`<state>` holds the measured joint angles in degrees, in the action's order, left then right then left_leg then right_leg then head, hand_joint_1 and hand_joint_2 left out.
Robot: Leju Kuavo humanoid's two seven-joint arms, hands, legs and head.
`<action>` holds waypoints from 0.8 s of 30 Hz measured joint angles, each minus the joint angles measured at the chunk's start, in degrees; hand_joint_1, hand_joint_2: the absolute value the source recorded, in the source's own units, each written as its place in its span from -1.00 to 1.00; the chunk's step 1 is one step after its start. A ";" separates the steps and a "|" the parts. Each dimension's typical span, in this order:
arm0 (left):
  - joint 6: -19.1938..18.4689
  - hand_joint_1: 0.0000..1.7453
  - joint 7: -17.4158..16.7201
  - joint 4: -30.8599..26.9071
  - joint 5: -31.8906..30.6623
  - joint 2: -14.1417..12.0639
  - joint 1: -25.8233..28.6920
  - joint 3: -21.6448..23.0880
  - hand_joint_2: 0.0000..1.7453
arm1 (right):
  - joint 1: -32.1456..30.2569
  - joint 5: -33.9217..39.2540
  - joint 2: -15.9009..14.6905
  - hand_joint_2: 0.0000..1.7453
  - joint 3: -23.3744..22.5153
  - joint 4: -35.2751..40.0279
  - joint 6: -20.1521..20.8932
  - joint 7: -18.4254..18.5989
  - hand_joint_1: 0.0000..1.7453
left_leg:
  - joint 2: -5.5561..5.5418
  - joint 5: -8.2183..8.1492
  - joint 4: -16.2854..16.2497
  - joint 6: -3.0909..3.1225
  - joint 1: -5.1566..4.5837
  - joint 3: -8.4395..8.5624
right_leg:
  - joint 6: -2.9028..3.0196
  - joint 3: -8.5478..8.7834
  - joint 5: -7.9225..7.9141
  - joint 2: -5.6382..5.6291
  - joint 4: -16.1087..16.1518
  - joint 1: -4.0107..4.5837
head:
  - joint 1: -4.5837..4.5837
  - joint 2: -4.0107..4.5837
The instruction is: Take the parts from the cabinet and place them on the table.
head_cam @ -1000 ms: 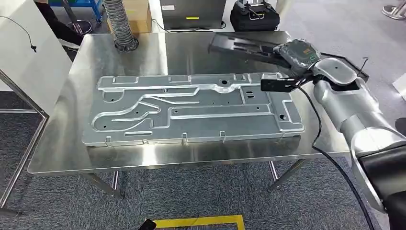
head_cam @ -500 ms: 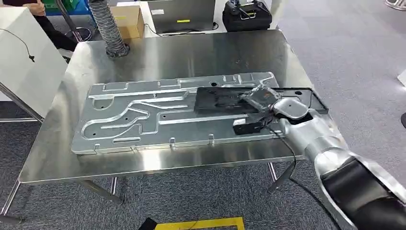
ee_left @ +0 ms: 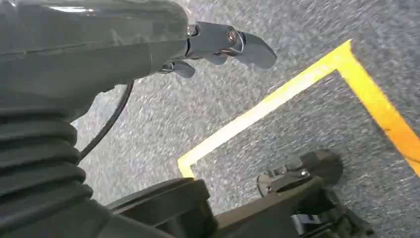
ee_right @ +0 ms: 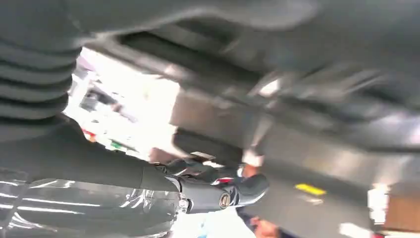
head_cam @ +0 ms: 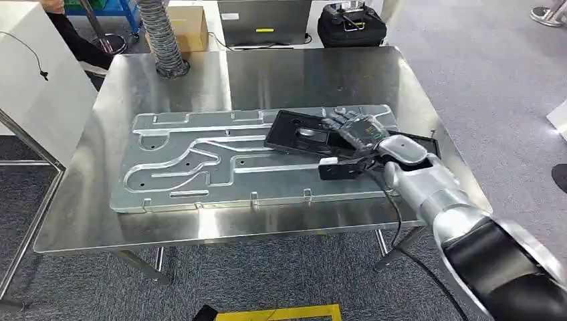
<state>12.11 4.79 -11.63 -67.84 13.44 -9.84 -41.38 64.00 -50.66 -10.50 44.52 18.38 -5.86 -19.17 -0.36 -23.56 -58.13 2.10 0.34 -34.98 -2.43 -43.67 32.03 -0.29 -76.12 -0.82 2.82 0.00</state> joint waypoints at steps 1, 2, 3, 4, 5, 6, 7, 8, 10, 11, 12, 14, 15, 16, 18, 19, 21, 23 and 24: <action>-0.15 -1.00 0.02 0.00 0.11 -0.07 0.21 -0.09 -1.00 | 1.70 -0.20 -1.16 -1.00 -0.48 0.02 0.74 0.02 -1.00 | -0.11 -0.02 -0.23 -0.02 0.00 -0.14 | 0.08 1.45 -1.97 0.01 2.95 -0.05 | 0.00 0.00; -0.33 -1.00 0.11 0.00 0.22 -0.09 0.35 -0.13 -1.00 | 3.61 -0.44 -2.36 -1.00 -0.81 0.07 1.51 0.00 -1.00 | -0.23 -0.05 -0.46 -0.06 -0.04 -0.26 | 0.23 3.80 -4.34 0.03 7.60 -0.05 | 0.00 0.00; -0.52 -1.00 0.20 0.00 0.28 -0.11 0.46 -0.17 -1.00 | 5.77 -0.76 -3.96 -1.00 -1.20 0.13 2.61 0.02 -1.00 | -0.29 -0.10 -0.59 -0.13 -0.07 -0.36 | 0.43 6.52 -6.65 0.04 12.87 -0.01 | 0.00 0.00; -0.55 -1.00 0.20 0.00 0.35 -0.13 0.55 -0.20 -1.00 | 8.03 -1.23 -5.27 -1.00 -1.44 0.20 3.59 0.15 -1.00 | -0.41 -0.10 -0.66 -0.16 -0.18 -0.52 | 0.69 8.38 -7.39 0.05 16.92 0.07 | 0.00 0.00; -0.68 -1.00 0.33 0.00 0.59 -0.17 0.61 -0.26 -1.00 | 10.32 -1.84 -6.81 -1.00 -1.59 0.20 4.70 0.70 -1.00 | -0.61 -0.04 -0.99 -0.49 -0.59 -0.85 | 0.89 8.52 -7.49 0.07 17.52 0.51 | 0.00 0.00; -0.72 -1.00 0.39 0.00 0.74 -0.28 0.69 -0.48 -1.00 | 12.60 -2.56 -8.37 -1.00 -1.66 0.20 5.86 1.22 -1.00 | -0.68 0.19 -0.88 -0.83 -0.55 -1.16 | 1.14 8.17 -7.65 0.05 17.39 0.51 | 0.00 0.00; -0.76 -1.00 0.48 0.00 0.81 -0.37 0.85 -0.68 -1.00 | 14.39 -2.89 -9.79 -1.00 -1.72 0.20 6.67 1.27 -1.00 | -0.69 0.35 -0.81 -1.08 -0.46 -1.26 | 1.32 7.99 -7.77 0.05 17.33 0.58 | 0.00 0.00; -0.79 -1.00 0.61 0.00 0.96 -0.39 1.03 -0.81 -1.00 | 15.87 -3.30 -10.93 -1.00 -1.75 0.22 7.30 1.38 -1.00 | -0.78 0.59 -0.66 -1.43 -0.44 -1.28 | 1.65 7.87 -8.01 0.09 17.43 0.60 | 0.02 0.00; -0.88 -1.00 0.96 0.00 1.33 -0.50 1.25 -1.16 -1.00 | 18.44 -3.69 -13.97 -1.00 -1.77 0.41 8.26 1.48 -1.00 | -0.55 -1.25 -1.73 -1.97 -0.70 -1.97 | 2.38 7.78 -8.97 0.55 18.39 -0.07 | 0.00 0.00; -0.94 -1.00 1.03 0.00 1.44 -0.50 1.29 -1.20 -1.00 | 19.50 -3.78 -15.63 -1.00 -1.86 0.77 8.52 1.42 -1.00 | -0.41 -4.22 -4.82 -2.18 -0.59 -2.96 | 2.71 7.51 -9.22 0.70 18.40 -0.10 | 0.02 0.00; -0.98 -1.00 1.05 0.00 1.79 -0.57 1.29 -1.33 -1.00 | 20.54 -3.78 -17.86 -1.00 -2.12 1.18 8.65 1.31 -1.00 | -0.24 -7.40 -9.65 -2.41 -0.35 -4.46 | 2.70 7.16 -9.43 0.92 18.37 -0.01 | 0.02 0.00; -1.00 -1.00 1.11 0.00 2.34 -0.66 1.42 -1.62 -1.00 | 22.06 -3.54 -21.42 -1.00 -2.71 1.60 8.87 1.49 -1.00 | -0.02 -11.43 -17.85 -2.66 -0.15 -6.62 | 2.62 6.42 -9.98 1.22 18.27 0.07 | 0.00 0.00; -1.00 -1.00 1.22 0.00 2.60 -0.68 1.59 -1.70 -1.00 | 22.34 -2.97 -23.30 -1.00 -3.15 1.79 8.70 2.03 -1.00 | 0.02 -11.63 -18.85 -2.68 -0.09 -6.25 | 2.50 6.08 -10.27 1.32 18.22 0.07 | 0.02 0.00; -1.00 -1.00 1.36 0.00 2.93 -0.72 1.74 -1.95 -1.00 | 22.40 -2.16 -25.49 -1.00 -3.78 2.17 8.30 2.10 -1.00 | 0.02 -10.71 -16.99 -2.61 -0.07 -4.44 | 2.29 5.78 -10.55 1.35 18.19 0.06 | 0.02 0.00; -1.00 -1.00 1.46 0.00 3.63 -0.81 1.88 -2.55 -1.00 | 21.92 1.71 -30.80 -1.00 -5.76 2.78 6.48 2.21 -1.00 | -0.02 -7.16 -7.04 -2.21 -0.03 2.19 | 1.73 5.28 -11.02 1.53 18.04 -0.03 | 0.00 0.00; -0.98 -1.00 1.57 0.00 3.84 -0.89 2.01 -2.77 -1.00 | 20.59 5.07 -33.86 -1.00 -7.61 3.29 4.58 1.42 -1.00 | -0.25 -6.38 -1.41 -1.92 0.01 5.82 | 1.35 5.24 -11.28 1.80 17.97 0.02 | 0.02 0.00; -0.98 -1.00 1.97 0.00 4.31 -0.90 2.59 -3.13 -1.00 | 13.87 13.97 -39.94 -1.00 -12.56 3.89 -0.15 -1.12 -1.00 | -0.70 -6.19 -0.45 -1.13 -0.17 6.16 | 0.52 5.40 -11.89 2.38 18.30 0.71 | 0.02 0.00; -0.98 -1.00 2.03 0.00 4.39 -0.92 3.27 -3.52 -1.00 | 2.27 25.40 -44.95 -1.00 -20.13 4.00 -5.72 -4.60 -1.00 | -1.05 -5.79 -0.51 -0.50 0.06 6.16 | -0.21 6.45 -12.72 2.79 19.44 0.97 | 0.04 -0.02; -1.00 -1.00 2.05 0.02 4.39 -0.87 3.44 -3.74 -1.00 | -5.42 31.17 -46.89 -1.00 -24.82 3.91 -8.16 -6.08 -1.00 | -1.17 -5.04 0.19 0.02 0.57 5.90 | -0.50 6.80 -13.24 2.97 19.92 1.19 | -0.02 0.00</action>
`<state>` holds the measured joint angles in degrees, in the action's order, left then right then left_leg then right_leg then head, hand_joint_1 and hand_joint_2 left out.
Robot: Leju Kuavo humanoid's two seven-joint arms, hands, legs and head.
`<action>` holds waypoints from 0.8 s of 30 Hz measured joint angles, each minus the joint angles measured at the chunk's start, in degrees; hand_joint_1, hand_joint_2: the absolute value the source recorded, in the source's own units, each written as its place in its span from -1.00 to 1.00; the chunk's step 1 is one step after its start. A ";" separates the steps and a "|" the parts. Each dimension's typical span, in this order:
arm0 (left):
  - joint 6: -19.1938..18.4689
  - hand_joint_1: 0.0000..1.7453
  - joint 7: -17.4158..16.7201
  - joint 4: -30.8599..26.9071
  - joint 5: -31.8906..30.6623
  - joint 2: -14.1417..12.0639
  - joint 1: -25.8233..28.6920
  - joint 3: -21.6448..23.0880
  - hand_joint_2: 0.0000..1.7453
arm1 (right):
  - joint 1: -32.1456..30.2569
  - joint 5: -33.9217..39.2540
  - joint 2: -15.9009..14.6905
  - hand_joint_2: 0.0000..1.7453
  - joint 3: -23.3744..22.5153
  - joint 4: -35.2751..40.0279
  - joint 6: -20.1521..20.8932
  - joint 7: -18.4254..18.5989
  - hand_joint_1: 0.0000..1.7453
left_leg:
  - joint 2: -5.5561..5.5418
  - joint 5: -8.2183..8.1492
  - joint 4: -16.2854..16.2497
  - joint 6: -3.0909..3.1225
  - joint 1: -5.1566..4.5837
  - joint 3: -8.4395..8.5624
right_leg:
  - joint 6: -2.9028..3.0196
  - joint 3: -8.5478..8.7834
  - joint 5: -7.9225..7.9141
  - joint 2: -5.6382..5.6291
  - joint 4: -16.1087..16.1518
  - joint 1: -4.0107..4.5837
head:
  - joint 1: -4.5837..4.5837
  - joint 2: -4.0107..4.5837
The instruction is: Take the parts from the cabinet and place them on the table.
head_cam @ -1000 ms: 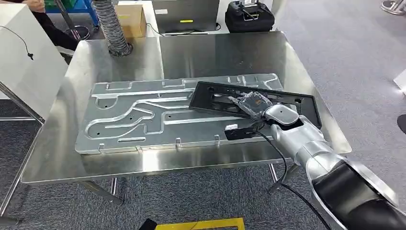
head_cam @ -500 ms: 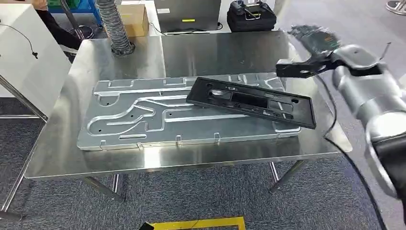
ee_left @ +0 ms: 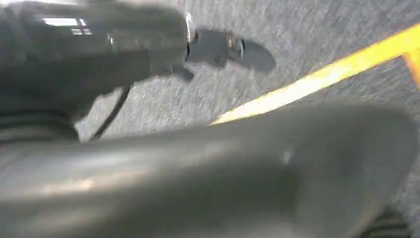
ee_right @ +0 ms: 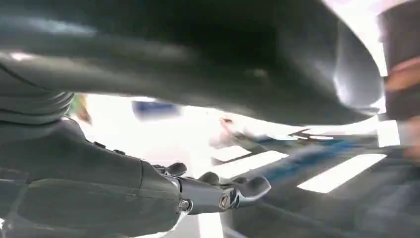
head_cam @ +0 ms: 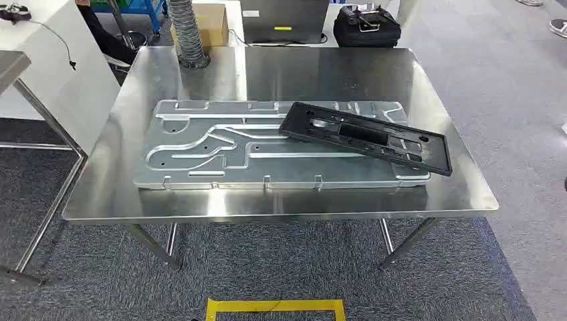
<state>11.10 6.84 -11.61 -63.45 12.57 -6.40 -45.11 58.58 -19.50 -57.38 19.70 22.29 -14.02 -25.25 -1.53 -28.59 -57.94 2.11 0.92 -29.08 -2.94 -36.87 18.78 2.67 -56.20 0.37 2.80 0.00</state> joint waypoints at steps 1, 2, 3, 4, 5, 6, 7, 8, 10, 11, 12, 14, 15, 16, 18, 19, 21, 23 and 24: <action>-0.02 -1.00 -0.02 0.02 0.00 0.00 0.16 -0.22 -1.00 | -9.99 4.98 -1.06 -1.00 -5.59 -0.07 -2.92 -1.88 -1.00 | -0.19 0.78 0.31 0.53 0.28 0.07 | -0.41 -0.07 1.51 -0.68 -0.14 -0.36 | 0.00 0.00; -0.02 -1.00 -0.04 0.02 -0.02 -0.02 0.27 -0.28 -1.00 | -19.21 8.59 -1.35 -1.00 -12.09 -0.11 -5.21 -3.92 -1.00 | -0.43 1.34 0.47 0.90 0.29 -0.58 | -0.89 -0.67 4.79 -1.58 -2.05 -0.56 | -0.02 0.00; 0.00 -1.00 -0.11 0.02 -0.02 -0.04 0.39 -0.31 -1.00 | -26.99 10.09 -0.51 -1.00 -17.36 -0.26 -5.87 -4.93 -1.00 | -0.60 1.88 0.46 1.02 0.15 -1.38 | -1.27 -1.84 8.32 -2.08 -5.62 -0.82 | 0.00 0.00; 0.00 -1.00 -0.20 0.02 -0.07 -0.04 0.59 -0.37 -1.00 | -33.67 10.29 0.89 -1.00 -22.45 -0.37 -6.46 -5.64 -1.00 | -0.48 2.39 0.45 1.11 -0.09 -2.18 | -1.54 -3.08 11.43 -2.15 -9.87 -0.98 | 0.00 0.00; -0.02 -1.00 -0.41 0.02 -0.33 -0.07 0.79 -0.50 -1.00 | -40.15 10.12 3.71 -1.00 -28.19 -0.63 -6.68 -6.05 -1.00 | -0.37 3.00 0.40 1.28 -0.39 -3.15 | -1.66 -4.10 13.75 -2.16 -14.43 -1.17 | 0.00 0.00; 0.00 -1.00 -0.61 0.02 -0.57 -0.09 0.93 -0.61 -1.00 | -45.25 9.44 6.18 -1.00 -31.89 -1.25 -6.88 -5.98 -1.00 | -0.21 3.58 0.35 1.37 -0.82 -4.11 | -1.59 -4.18 13.79 -2.14 -17.08 -1.29 | -0.02 0.00; 0.00 -1.00 -0.77 0.02 -0.77 -0.15 1.08 -0.66 -1.00 | -48.77 8.67 9.42 -1.00 -35.69 -1.86 -7.73 -5.46 -1.00 | -0.02 4.17 0.28 1.46 -1.09 -5.02 | -1.43 -3.18 12.14 -2.21 -17.38 -1.35 | 0.00 0.00; 0.04 -1.00 -1.00 0.02 -0.94 -0.24 1.24 -0.70 -1.00 | -51.12 8.01 13.01 -1.00 -38.72 -2.36 -8.64 -4.64 -1.00 | 0.06 4.71 0.22 1.36 -1.34 -5.84 | -1.13 -1.31 9.93 -2.21 -15.73 -1.33 | 0.00 0.00; 0.30 -1.00 -1.18 0.02 -1.38 -0.28 1.34 -0.74 -1.00 | -54.08 6.84 19.26 -1.00 -43.09 -3.27 -8.75 -0.84 -1.00 | 0.49 5.71 0.00 1.09 -1.79 -7.23 | -0.26 5.74 8.18 -2.11 -7.13 -1.19 | -0.02 0.00; 0.37 -1.00 -1.18 0.02 -1.49 -0.31 1.33 -0.76 -1.00 | -54.85 6.45 22.59 -1.00 -44.87 -3.74 -9.06 0.87 -1.00 | 0.81 6.10 -0.03 0.78 -2.04 -7.49 | 0.37 9.42 11.46 -1.83 -1.45 -0.94 | 0.00 -0.04; 0.44 -1.00 -1.14 0.02 -1.88 -0.33 1.39 -0.76 -1.00 | -55.44 5.92 25.36 -1.00 -46.15 -4.02 -9.10 2.53 -1.00 | 1.20 6.38 0.16 0.44 -2.12 -7.20 | 0.81 10.11 11.41 -2.02 -0.17 -0.59 | 0.00 -0.02; 0.50 -1.00 -1.09 0.02 -2.18 -0.37 1.31 -0.76 -1.00 | -56.26 5.36 31.75 -1.00 -48.63 -5.24 -9.13 5.29 -1.00 | 1.70 7.23 0.55 -0.33 -1.79 -6.86 | 1.73 9.81 10.74 -2.12 0.25 0.02 | 0.02 -0.02; 0.50 -1.00 -1.16 0.02 -2.58 -0.37 1.39 -0.76 -1.00 | -56.67 5.18 33.83 -1.00 -49.47 -5.60 -8.63 6.47 -1.00 | 1.84 7.66 0.61 -0.66 -1.87 -7.01 | 2.21 9.44 10.12 -2.20 0.49 -0.10 | -0.02 0.00; 0.52 -1.00 -1.27 0.02 -2.84 -0.50 1.45 -0.76 -1.00 | -56.83 4.90 36.52 -1.00 -50.39 -6.21 -7.92 7.62 -1.00 | 1.87 7.19 0.07 -1.08 -1.81 -7.56 | 2.71 8.57 9.18 -2.11 0.73 -0.58 | 0.02 0.00; 0.48 -1.00 -1.90 0.02 -3.58 -0.52 1.45 -0.59 -1.00 | -56.92 4.33 41.08 -1.00 -51.54 -6.97 -6.49 9.94 -1.00 | 1.68 -0.80 -4.87 -1.95 -1.65 -9.03 | 3.56 6.74 7.63 -2.28 0.68 -0.57 | 0.02 0.00; 0.48 -1.00 -2.30 0.02 -3.87 -0.59 1.48 -0.52 -1.00 | -57.00 3.71 43.14 -1.00 -51.70 -7.37 -5.67 10.96 -1.00 | 1.68 -4.36 -8.89 -2.27 -1.55 -9.72 | 3.72 5.89 6.91 -2.40 0.64 -0.55 | 0.07 0.00; 0.37 -1.00 -3.13 0.02 -4.35 -0.68 1.38 -0.33 -1.00 | -57.05 2.42 46.48 -1.00 -51.94 -8.07 -3.99 12.58 -1.00 | 1.68 -7.30 -16.00 -2.69 -1.38 -10.27 | 3.76 3.94 5.45 -2.41 0.48 -0.50 | 0.07 0.00; 0.33 -1.00 -3.67 0.02 -4.35 -0.79 1.39 -0.24 -1.00 | -57.01 1.60 49.68 -1.00 -51.98 -8.70 -2.40 13.66 -1.00 | 1.67 -3.18 -16.07 -2.76 -1.34 -7.36 | 3.64 1.70 3.99 -2.40 0.10 -0.51 | 0.04 -0.02; 0.33 -1.00 -4.00 0.02 -4.39 -0.90 1.42 -0.24 -1.00 | -56.94 1.23 50.91 -1.00 -51.98 -8.96 -1.42 14.17 -1.00 | 1.67 -0.87 -12.88 -2.64 -1.34 -4.37 | 3.53 0.69 3.36 -2.41 -0.17 -0.50 | 0.04 0.00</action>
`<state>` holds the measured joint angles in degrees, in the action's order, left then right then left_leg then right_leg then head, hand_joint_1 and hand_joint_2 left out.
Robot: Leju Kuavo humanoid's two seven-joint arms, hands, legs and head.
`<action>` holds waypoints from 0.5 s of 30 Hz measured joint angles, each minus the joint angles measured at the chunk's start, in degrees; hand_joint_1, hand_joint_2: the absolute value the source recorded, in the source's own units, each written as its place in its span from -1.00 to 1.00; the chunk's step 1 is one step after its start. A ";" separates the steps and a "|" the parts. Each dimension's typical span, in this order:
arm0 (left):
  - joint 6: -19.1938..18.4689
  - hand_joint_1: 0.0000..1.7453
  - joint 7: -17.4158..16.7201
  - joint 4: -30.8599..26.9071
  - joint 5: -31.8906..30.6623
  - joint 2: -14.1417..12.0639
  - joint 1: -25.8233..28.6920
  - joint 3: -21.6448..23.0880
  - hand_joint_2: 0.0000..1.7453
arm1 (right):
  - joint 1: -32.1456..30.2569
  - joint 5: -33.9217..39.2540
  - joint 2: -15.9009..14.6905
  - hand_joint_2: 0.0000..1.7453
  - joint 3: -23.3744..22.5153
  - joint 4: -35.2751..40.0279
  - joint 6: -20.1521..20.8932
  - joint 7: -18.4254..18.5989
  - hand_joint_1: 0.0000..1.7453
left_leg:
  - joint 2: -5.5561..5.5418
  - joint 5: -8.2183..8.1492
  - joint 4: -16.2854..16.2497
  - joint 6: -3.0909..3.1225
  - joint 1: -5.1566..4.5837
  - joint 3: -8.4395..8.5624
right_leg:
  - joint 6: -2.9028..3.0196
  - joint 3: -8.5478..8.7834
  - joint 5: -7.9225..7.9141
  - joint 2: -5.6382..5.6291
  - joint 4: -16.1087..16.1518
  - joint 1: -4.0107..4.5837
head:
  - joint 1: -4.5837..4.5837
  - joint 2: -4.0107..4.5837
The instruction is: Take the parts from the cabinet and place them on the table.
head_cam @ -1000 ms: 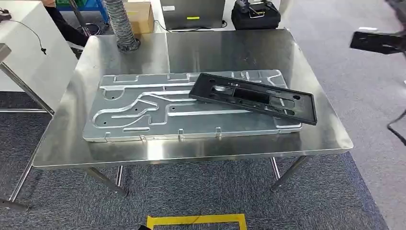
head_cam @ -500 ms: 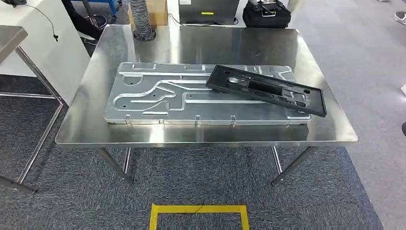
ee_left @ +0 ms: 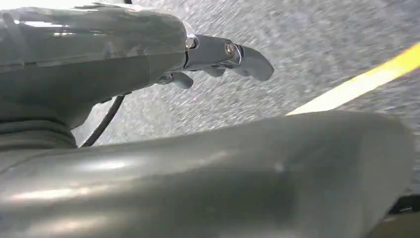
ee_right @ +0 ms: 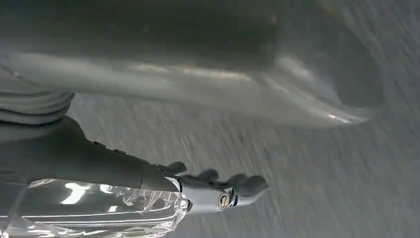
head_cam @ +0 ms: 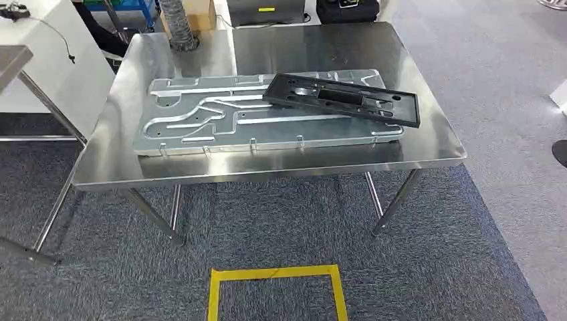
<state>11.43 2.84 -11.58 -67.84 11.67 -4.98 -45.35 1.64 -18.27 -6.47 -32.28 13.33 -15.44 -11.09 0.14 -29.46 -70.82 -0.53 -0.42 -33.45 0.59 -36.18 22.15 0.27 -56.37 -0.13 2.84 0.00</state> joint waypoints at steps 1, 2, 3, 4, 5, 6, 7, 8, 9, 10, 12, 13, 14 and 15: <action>0.00 -1.00 -0.31 0.00 -0.11 -0.07 0.00 0.00 -1.00 | 0.07 -0.44 1.06 -1.00 0.00 -0.24 0.82 0.53 -1.00 | -0.03 0.78 4.61 0.25 -0.01 3.71 | -0.12 -0.90 -0.57 -0.04 -0.29 0.01 | 0.00 0.00; 0.00 -1.00 -0.55 -0.02 -0.11 -0.22 -0.08 0.04 -1.00 | 0.24 -0.92 2.02 -1.00 0.02 -0.37 1.56 0.86 -1.00 | -0.15 -0.93 10.66 0.66 -0.06 8.51 | -0.32 -1.37 -1.12 -0.09 -0.64 0.02 | 0.02 -0.02; 0.00 -1.00 -0.81 -0.02 -0.11 -0.31 -0.12 0.04 -1.00 | 0.34 -1.23 2.78 -1.00 0.02 -0.46 2.15 0.92 -1.00 | -0.16 -2.82 16.55 0.82 -0.31 11.84 | -0.61 -1.63 -1.52 -0.22 -1.02 0.30 | 0.00 0.00; -0.11 -1.00 -1.31 -0.02 -0.11 -0.35 0.02 0.04 -1.00 | 0.33 -1.62 3.52 -1.00 0.02 -0.59 2.84 1.03 -1.00 | -0.11 -3.00 16.41 1.34 -0.33 11.57 | -0.85 -1.48 -2.28 -0.08 -0.79 0.25 | -0.04 -0.02; -0.22 -1.00 -1.84 -0.02 -0.13 -0.37 0.13 0.04 -1.00 | 0.44 -1.95 3.90 -1.00 0.02 -0.70 3.29 1.12 -1.00 | -0.11 -2.67 16.48 1.55 -0.43 11.21 | -1.15 -1.58 -2.94 -0.07 -0.57 0.08 | 0.02 0.00; -0.55 -1.00 -2.80 -0.02 -0.26 -0.44 0.19 0.04 -1.00 | 0.50 -2.72 4.58 -1.00 0.13 -0.88 4.14 1.45 -1.00 | -0.06 -2.04 16.28 2.13 -0.55 10.72 | -1.56 -1.68 -3.82 -0.10 -0.20 0.01 | 0.00 -0.02; -0.78 -1.00 -3.45 0.09 -0.44 -0.46 0.36 0.02 -1.00 | 0.42 -3.19 4.83 -1.00 0.31 -1.18 4.64 1.60 -1.00 | 0.25 -0.83 16.68 2.59 0.03 10.00 | -1.83 -2.07 -4.03 -0.32 -0.10 0.10 | -0.02 -0.02; -0.94 -1.00 -3.85 0.09 -0.50 -0.61 0.32 0.02 -1.00 | 0.49 -3.48 5.32 -1.00 0.59 -1.31 4.75 1.78 -1.00 | 0.52 -0.08 16.63 2.95 -0.02 9.06 | -2.17 -2.71 -1.20 -0.33 -1.19 -0.08 | 0.02 -0.04; -1.11 -1.00 -4.04 0.09 -0.70 -0.70 0.38 0.02 -1.00 | 0.47 -3.48 5.82 -1.00 0.72 -1.38 4.77 1.86 -1.00 | 0.55 0.71 16.62 3.42 -0.02 8.07 | -2.46 -3.52 3.02 -0.30 -4.02 -0.29 | -0.02 -0.02; -1.40 -1.00 -4.35 0.09 -0.81 -0.74 0.42 0.04 -1.00 | 0.45 -3.48 6.04 -1.00 0.77 -1.44 4.90 1.91 -1.00 | 0.55 1.53 16.61 3.45 -0.03 7.13 | -2.84 -4.27 6.99 -0.31 -8.04 -0.49 | 0.00 -0.04; -1.68 -1.00 -4.59 0.09 -1.18 -0.83 0.69 0.09 -1.00 | 0.61 -3.48 6.89 -1.00 0.89 -1.53 5.23 2.10 -1.00 | 0.73 3.14 16.31 3.35 -0.07 4.75 | -3.52 -5.51 11.11 -0.30 -17.15 -0.71 | -0.02 -0.02; -1.94 -1.00 -4.77 0.09 -1.40 -0.90 0.70 0.13 -1.00 | 0.70 -3.61 7.26 -1.00 0.96 -1.57 5.29 2.36 -1.00 | 0.79 3.95 15.96 3.18 -0.06 3.67 | -3.72 -5.08 9.87 -0.29 -19.29 -0.84 | -0.02 -0.02; -2.14 -1.00 -4.81 0.09 -1.80 -0.94 0.69 0.18 -1.00 | 0.78 -3.72 7.55 -1.00 1.03 -1.60 5.60 2.56 -1.00 | 0.83 4.54 15.63 3.03 -0.04 2.40 | -3.78 -3.70 7.60 -0.29 -19.05 -0.98 | 0.00 -0.02; -2.25 -1.00 -4.81 0.09 -2.01 -0.96 0.68 0.28 -1.00 | 0.90 -3.96 7.83 -1.00 1.16 -1.62 5.93 3.02 -1.00 | 0.85 5.17 15.20 2.86 -0.04 1.19 | -3.73 -1.06 5.31 -0.28 -16.59 -1.12 | -0.02 -0.02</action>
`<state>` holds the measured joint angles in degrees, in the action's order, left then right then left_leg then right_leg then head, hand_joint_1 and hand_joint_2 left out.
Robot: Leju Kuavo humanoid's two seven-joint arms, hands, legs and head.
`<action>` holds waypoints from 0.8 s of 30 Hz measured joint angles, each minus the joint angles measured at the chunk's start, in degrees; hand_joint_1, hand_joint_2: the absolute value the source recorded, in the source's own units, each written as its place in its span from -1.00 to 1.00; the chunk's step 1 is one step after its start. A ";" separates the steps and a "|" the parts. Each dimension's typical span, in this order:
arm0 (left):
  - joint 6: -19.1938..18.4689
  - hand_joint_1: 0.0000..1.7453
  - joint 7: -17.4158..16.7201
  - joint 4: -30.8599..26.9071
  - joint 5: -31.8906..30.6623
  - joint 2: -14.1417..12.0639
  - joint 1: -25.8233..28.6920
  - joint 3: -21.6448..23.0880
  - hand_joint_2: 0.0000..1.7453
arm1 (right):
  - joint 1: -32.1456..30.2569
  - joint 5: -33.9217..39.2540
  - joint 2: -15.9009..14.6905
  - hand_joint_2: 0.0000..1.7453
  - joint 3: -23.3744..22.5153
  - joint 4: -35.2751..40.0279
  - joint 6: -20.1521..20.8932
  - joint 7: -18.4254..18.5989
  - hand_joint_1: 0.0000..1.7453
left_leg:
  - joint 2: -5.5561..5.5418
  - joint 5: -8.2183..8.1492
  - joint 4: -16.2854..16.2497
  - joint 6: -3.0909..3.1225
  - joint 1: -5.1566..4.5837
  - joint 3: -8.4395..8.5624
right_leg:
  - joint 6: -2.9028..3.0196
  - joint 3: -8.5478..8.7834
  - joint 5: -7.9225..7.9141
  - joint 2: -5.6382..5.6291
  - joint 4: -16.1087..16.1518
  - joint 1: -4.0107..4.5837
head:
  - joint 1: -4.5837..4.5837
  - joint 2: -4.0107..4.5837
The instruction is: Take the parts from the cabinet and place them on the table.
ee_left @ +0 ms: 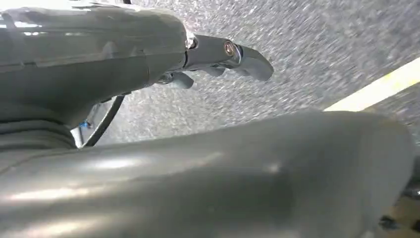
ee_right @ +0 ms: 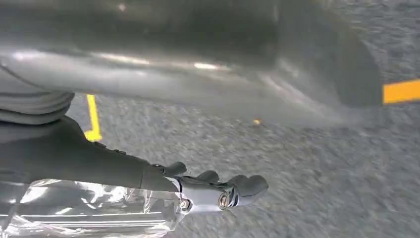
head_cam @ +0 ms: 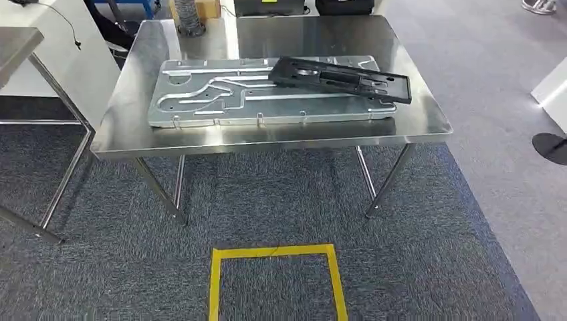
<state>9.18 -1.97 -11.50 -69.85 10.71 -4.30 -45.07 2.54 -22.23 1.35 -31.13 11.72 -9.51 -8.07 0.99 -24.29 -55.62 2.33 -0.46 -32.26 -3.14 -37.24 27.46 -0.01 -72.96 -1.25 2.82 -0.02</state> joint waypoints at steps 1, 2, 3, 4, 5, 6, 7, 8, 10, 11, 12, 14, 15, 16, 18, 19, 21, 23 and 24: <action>-0.11 -1.00 0.02 0.00 -0.31 0.00 0.00 0.15 -1.00 | 0.15 -0.40 0.24 -1.00 0.22 -0.02 0.24 0.27 -1.00 | 0.00 0.50 -0.44 -0.19 0.00 -1.07 | 0.18 3.54 -0.94 0.00 4.23 -0.05 | 0.00 0.00; -0.11 -1.00 0.15 0.00 -0.40 0.00 -0.16 0.42 -1.00 | 0.43 -0.90 0.53 -1.00 0.44 -0.02 0.46 0.29 -1.00 | 0.00 0.95 -1.01 -0.41 0.00 -1.67 | 0.52 8.18 0.29 0.01 10.08 -0.02 | 0.02 0.00; -0.09 -1.00 0.50 -0.02 -0.63 0.00 -0.18 0.68 -1.00 | 0.74 -1.33 0.79 -1.00 0.74 -0.02 0.77 0.33 -1.00 | -0.03 1.19 -1.40 -0.71 -0.28 -2.18 | 0.86 12.52 2.74 0.02 16.12 0.46 | 0.00 0.00; -0.09 -1.00 0.88 -0.02 -0.90 0.00 -0.20 0.92 -1.00 | 1.04 -1.86 1.03 -1.00 1.03 -0.04 0.83 0.33 -1.00 | 0.13 1.74 -1.55 -1.13 -0.26 -2.44 | 1.32 13.38 4.02 0.00 18.52 0.49 | 0.02 0.00; -0.09 -1.00 1.20 -0.02 -1.03 0.00 -0.37 1.14 -1.00 | 1.07 -2.25 1.36 -1.00 1.36 -0.11 0.99 0.33 -1.00 | 0.29 2.41 -1.48 -1.46 -0.06 -2.73 | 1.66 12.78 3.63 -0.04 18.23 0.78 | 0.04 0.00; -0.13 -1.00 1.42 -0.02 -1.27 0.00 -0.56 1.31 -1.00 | 1.11 -2.60 1.68 -1.00 1.64 -0.11 1.29 0.31 -1.00 | 0.30 3.03 -1.35 -1.84 0.11 -2.93 | 2.11 12.35 3.25 -0.03 18.04 0.97 | 0.02 0.00; -0.20 -1.00 1.60 0.00 -1.49 0.00 -0.45 1.38 -1.00 | 0.97 -2.82 1.95 -1.00 1.88 -0.20 1.75 0.22 -1.00 | 0.26 3.55 -1.37 -2.26 -0.04 -3.27 | 2.67 11.85 2.40 -0.02 18.40 0.64 | 0.00 0.02; -0.39 -1.00 1.62 -0.02 -1.69 0.00 -0.67 1.44 -1.00 | 1.20 -3.19 2.34 -1.00 2.14 -0.37 2.10 0.13 -1.00 | -0.15 1.75 -2.22 -2.56 0.38 -3.89 | 3.06 11.13 1.64 0.48 18.43 0.54 | 0.02 0.00; -0.83 -1.00 1.60 -0.02 -2.08 0.00 -0.76 1.90 -1.00 | 1.08 -4.43 2.58 -1.00 2.93 -0.39 2.97 -0.21 -1.00 | -0.38 -6.16 -8.84 -2.97 0.52 -5.96 | 3.86 9.28 0.25 0.60 18.30 0.62 | 0.00 0.00; -1.01 -1.00 1.60 -0.02 -2.12 0.00 -0.80 2.08 -1.00 | 1.02 -4.99 2.73 -1.00 3.30 -0.39 3.28 -0.39 -1.00 | -0.39 -9.08 -13.16 -3.21 0.62 -6.93 | 3.94 8.30 -0.48 0.59 18.18 0.69 | 0.02 0.00; -1.14 -1.00 1.58 -0.02 -2.14 0.00 -0.91 2.29 -1.00 | 1.03 -5.53 2.88 -1.00 3.74 -0.39 3.63 -0.52 -1.00 | -0.39 -10.61 -17.23 -3.40 0.69 -7.61 | 3.92 7.12 -1.27 0.59 17.98 0.75 | 0.02 0.00; -1.20 -1.00 1.44 -0.02 -2.23 0.00 -1.04 2.51 -1.00 | 1.16 -6.75 3.21 -1.00 4.63 -0.39 3.94 -0.39 -1.00 | -0.40 -8.31 -19.44 -3.56 0.76 -6.35 | 3.73 4.80 -2.55 0.58 17.38 0.74 | 0.02 0.02; -1.31 -1.00 1.18 -0.02 -2.32 -0.02 -1.07 2.64 -1.00 | 1.25 -7.36 3.41 1.00 5.16 -0.39 3.94 0.13 -1.00 | -0.40 -5.68 -17.04 -3.57 0.84 -3.89 | 3.56 3.59 -3.18 0.57 17.00 0.72 | 0.02 0.00; -1.38 -1.00 0.94 -0.02 -2.52 -0.04 -1.10 2.71 -1.00 | 1.34 -7.87 3.56 1.00 5.60 -0.39 3.94 0.55 -1.00 | -0.40 -3.83 -12.88 -3.49 0.90 -0.56 | 3.34 2.55 -3.69 0.54 16.61 0.71 | 0.02 0.00; -1.55 -1.00 0.48 -0.02 -2.78 -0.11 -1.35 2.80 -1.00 | 1.69 -8.48 3.87 1.00 6.38 -0.39 3.89 1.49 -1.00 | -0.77 -6.36 -2.28 -3.07 0.83 6.93 | 2.70 1.16 -4.53 0.44 15.77 0.96 | 0.02 0.00; -1.66 -1.00 0.37 -0.02 -2.87 -0.11 -1.34 2.82 -1.00 | 1.86 -8.90 4.02 1.00 6.78 -0.39 3.94 2.02 -1.00 | -0.87 -7.31 0.64 -2.54 0.63 7.98 | 2.40 0.92 -5.01 0.49 15.63 0.99 | 0.02 0.00; -1.94 -1.00 -0.13 -0.02 -2.87 -0.15 -1.19 2.82 -1.00 | 2.22 -9.38 4.22 1.00 7.52 -0.39 4.26 2.78 -1.00 | -0.85 -6.65 -0.02 -1.89 0.51 6.95 | 1.78 0.83 -6.34 0.54 16.09 0.86 | 0.02 0.00; -2.14 -1.00 -0.46 0.00 -2.87 -0.17 -1.01 2.82 -1.00 | 2.31 -9.90 4.24 -1.00 8.02 -0.44 4.94 3.57 -1.00 | -0.27 -5.34 0.40 -0.68 0.84 6.20 | 1.04 0.40 -5.84 0.28 15.63 0.58 | 0.02 0.00; -2.14 -1.00 -0.52 0.00 -2.87 -0.20 -1.05 2.82 -1.00 | 2.38 -10.08 4.26 -1.00 8.35 -0.44 5.03 3.87 -1.00 | -0.30 -4.74 0.39 -0.10 0.76 5.45 | 0.80 -0.37 -2.49 0.23 13.73 0.57 | 0.00 0.02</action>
<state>7.04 -2.49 -11.50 -72.72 10.51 -5.35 -42.25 4.92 -32.30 5.62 -22.78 11.28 -4.48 -4.20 0.69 -29.03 -55.23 2.23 0.30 -26.81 -2.34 -37.61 24.97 0.22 -59.23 -0.68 2.82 0.00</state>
